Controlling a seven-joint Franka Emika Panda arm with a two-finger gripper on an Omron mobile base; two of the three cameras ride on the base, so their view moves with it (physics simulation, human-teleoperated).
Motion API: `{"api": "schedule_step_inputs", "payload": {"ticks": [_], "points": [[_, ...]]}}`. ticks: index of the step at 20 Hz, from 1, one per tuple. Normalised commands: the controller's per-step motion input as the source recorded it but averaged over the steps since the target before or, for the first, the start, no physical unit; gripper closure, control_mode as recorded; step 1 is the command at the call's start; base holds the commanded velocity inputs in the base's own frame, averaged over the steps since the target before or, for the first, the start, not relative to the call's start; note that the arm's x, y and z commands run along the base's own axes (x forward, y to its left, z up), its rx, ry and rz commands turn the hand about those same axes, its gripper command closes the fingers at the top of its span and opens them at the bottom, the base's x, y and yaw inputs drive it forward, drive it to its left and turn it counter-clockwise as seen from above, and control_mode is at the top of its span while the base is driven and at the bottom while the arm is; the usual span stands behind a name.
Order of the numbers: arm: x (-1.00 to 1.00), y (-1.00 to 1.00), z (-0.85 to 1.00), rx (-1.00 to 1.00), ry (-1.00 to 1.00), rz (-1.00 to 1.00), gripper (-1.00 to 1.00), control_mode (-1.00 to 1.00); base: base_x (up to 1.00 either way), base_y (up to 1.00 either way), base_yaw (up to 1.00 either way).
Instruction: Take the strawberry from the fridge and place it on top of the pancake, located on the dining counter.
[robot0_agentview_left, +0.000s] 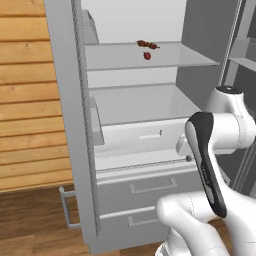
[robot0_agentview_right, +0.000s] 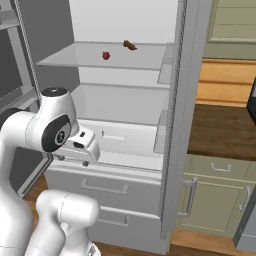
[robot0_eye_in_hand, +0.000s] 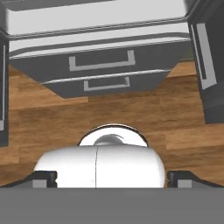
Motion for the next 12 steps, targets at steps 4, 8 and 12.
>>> {"api": "schedule_step_inputs", "payload": {"ticks": [4, 8, 12], "points": [[-0.05, -0.03, -0.19, -0.07, -0.03, 0.09, -1.00, -1.00, 0.00, 0.00, 0.00], [-0.02, 0.00, -0.01, -0.01, 0.00, 0.03, -1.00, -1.00, 0.00, 0.00, 0.00], [0.00, 0.00, 0.00, 0.00, 0.00, 0.00, -1.00, -1.00, 0.00, 0.00, 0.00]]}}
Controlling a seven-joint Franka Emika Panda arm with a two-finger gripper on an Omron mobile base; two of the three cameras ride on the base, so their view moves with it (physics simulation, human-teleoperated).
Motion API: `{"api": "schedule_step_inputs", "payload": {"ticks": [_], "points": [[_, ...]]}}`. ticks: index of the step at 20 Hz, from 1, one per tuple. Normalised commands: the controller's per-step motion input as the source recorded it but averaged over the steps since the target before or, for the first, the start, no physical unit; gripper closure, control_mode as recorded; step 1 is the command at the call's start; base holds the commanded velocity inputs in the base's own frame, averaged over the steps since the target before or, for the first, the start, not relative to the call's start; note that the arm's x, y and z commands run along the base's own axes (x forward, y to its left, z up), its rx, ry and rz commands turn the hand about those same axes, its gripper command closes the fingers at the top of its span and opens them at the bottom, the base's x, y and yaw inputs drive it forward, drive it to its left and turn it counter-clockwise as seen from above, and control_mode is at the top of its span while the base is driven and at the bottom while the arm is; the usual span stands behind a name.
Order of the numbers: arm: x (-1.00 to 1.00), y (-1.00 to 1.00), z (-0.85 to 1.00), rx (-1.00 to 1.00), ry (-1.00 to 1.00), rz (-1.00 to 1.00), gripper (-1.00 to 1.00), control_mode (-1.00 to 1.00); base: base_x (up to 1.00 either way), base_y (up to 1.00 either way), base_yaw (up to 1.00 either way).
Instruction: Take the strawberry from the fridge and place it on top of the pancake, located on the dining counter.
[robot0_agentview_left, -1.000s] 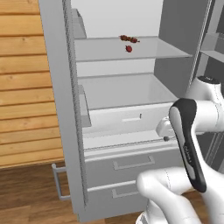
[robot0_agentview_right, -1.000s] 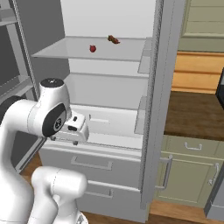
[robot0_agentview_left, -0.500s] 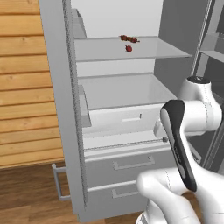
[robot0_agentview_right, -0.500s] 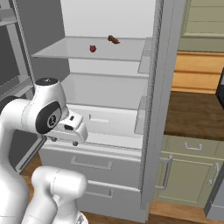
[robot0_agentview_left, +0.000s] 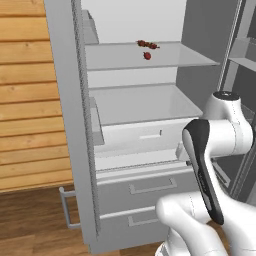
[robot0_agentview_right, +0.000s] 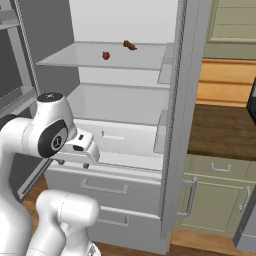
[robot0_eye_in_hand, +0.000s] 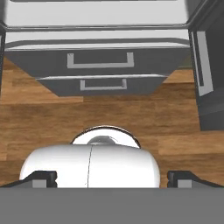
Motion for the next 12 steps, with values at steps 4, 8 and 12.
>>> {"api": "schedule_step_inputs", "payload": {"ticks": [4, 8, 12], "points": [[0.00, 0.00, 0.00, 0.00, 0.00, 0.00, -1.00, -1.00, 0.00, 0.00, 0.00], [0.01, 0.00, 0.00, 0.00, 0.00, 0.00, -1.00, 1.00, 0.13, 0.00, 0.00], [0.00, 0.00, 0.00, 0.00, 0.00, 0.00, -1.00, 1.00, 0.45, 0.00, 0.00]]}}
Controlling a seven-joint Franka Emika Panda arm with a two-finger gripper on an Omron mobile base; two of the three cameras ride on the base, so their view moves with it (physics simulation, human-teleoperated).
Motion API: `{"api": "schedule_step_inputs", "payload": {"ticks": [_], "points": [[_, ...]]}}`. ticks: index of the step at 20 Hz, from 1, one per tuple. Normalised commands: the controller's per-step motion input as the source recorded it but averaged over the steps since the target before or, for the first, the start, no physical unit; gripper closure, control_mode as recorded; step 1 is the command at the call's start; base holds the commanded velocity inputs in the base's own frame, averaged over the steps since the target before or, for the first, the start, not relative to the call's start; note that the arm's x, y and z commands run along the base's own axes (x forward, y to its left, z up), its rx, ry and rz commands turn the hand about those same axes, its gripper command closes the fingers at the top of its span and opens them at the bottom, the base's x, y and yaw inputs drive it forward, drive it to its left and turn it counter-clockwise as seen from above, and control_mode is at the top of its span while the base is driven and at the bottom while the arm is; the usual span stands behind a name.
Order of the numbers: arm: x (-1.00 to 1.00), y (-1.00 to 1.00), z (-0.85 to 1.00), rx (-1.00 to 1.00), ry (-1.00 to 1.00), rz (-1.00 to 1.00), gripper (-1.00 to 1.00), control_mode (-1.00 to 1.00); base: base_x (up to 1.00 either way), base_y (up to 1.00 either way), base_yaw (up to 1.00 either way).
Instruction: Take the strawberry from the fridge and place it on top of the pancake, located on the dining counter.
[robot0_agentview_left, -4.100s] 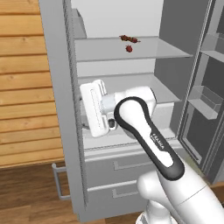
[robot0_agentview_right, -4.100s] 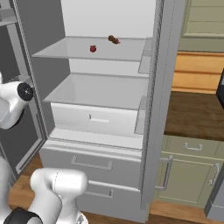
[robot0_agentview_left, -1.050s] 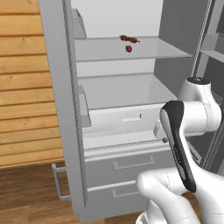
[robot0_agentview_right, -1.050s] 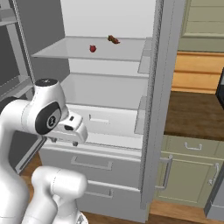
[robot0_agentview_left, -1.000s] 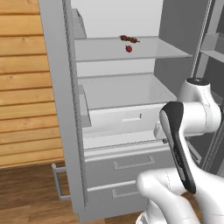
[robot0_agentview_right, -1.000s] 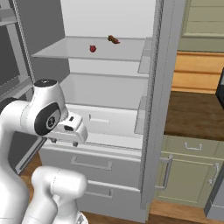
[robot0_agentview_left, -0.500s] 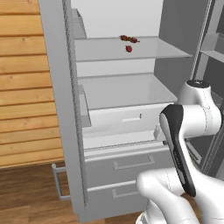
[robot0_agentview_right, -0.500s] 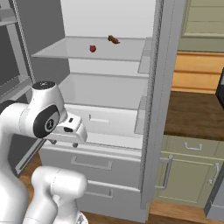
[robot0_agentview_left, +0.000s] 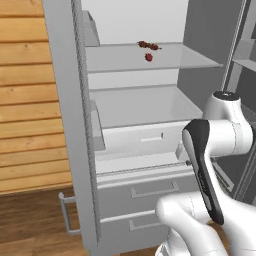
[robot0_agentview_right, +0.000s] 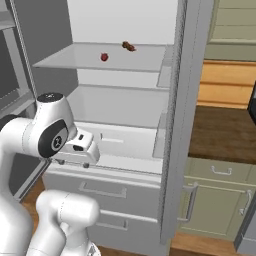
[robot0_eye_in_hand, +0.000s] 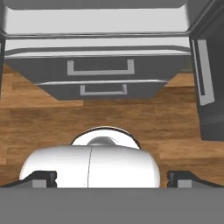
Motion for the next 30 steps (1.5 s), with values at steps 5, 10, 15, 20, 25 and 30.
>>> {"api": "schedule_step_inputs", "payload": {"ticks": [5, 10, 15, 20, 25, 30], "points": [[0.00, 0.00, 0.00, 0.00, 0.00, 0.00, -1.00, 1.00, 0.54, 0.07, 0.00], [0.00, 0.00, 0.00, 0.00, 0.00, 0.00, -1.00, 1.00, 0.47, 0.10, 0.00], [0.00, 0.00, 0.00, 0.00, 0.00, 0.00, -1.00, 1.00, 0.50, 0.11, 0.00], [0.00, 0.00, 0.00, 0.00, 0.00, 0.00, -1.00, 1.00, 0.53, 0.07, 0.00], [0.00, 0.00, 0.00, 0.00, 0.00, 0.00, -1.00, 1.00, 0.49, 0.06, 0.00], [0.00, 0.00, 0.00, 0.00, 0.00, 0.00, -1.00, 1.00, 0.37, 0.06, 0.00]]}}
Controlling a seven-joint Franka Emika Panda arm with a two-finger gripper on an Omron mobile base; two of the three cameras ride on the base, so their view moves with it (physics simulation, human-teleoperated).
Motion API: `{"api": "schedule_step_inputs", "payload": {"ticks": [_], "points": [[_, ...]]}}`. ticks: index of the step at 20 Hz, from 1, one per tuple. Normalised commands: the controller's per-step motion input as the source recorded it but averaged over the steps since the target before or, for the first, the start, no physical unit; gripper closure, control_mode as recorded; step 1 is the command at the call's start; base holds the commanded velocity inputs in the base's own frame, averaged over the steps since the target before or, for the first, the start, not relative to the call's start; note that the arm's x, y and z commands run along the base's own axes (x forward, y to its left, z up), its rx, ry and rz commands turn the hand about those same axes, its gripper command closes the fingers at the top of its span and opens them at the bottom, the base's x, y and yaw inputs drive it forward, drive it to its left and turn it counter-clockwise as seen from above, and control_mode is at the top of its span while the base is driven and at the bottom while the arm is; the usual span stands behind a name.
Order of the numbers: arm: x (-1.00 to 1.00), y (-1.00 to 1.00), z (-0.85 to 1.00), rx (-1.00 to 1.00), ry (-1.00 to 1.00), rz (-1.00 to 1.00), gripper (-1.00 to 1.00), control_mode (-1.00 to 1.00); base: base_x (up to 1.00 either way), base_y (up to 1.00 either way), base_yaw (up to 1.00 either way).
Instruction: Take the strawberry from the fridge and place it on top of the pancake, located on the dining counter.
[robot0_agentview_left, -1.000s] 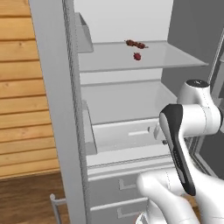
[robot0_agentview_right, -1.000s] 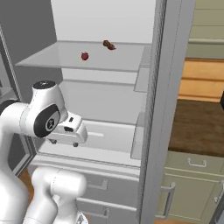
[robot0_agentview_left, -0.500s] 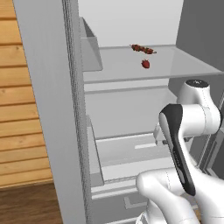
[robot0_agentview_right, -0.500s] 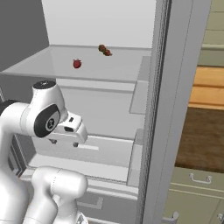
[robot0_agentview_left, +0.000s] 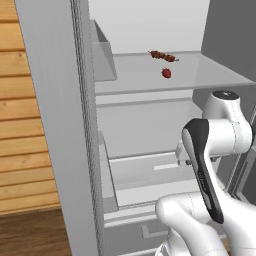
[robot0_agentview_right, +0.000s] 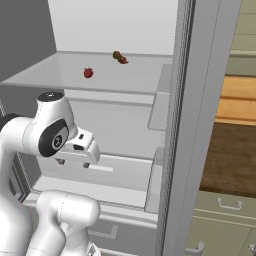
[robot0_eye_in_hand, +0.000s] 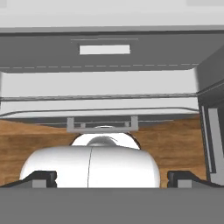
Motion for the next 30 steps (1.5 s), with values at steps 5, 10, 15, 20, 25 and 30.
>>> {"api": "schedule_step_inputs", "payload": {"ticks": [5, 10, 15, 20, 25, 30], "points": [[0.15, 0.09, 0.04, 0.00, -0.08, 0.00, -1.00, -1.00, 0.04, 0.02, 0.00], [0.03, 0.28, 0.38, -0.07, -0.44, 0.05, -1.00, -1.00, 0.00, 0.00, 0.00], [-0.01, 0.11, 0.60, -0.01, -0.47, 0.03, -1.00, -1.00, 0.00, 0.00, 0.00], [0.00, 0.00, 0.81, 0.02, -0.14, 0.01, -1.00, -1.00, 0.00, 0.00, 0.00], [0.00, 0.00, 0.95, 0.00, -0.01, 0.00, -1.00, -1.00, 0.00, 0.00, 0.00], [0.01, 0.00, 0.69, 0.00, -0.14, 0.00, -1.00, -1.00, 0.00, 0.00, 0.00]]}}
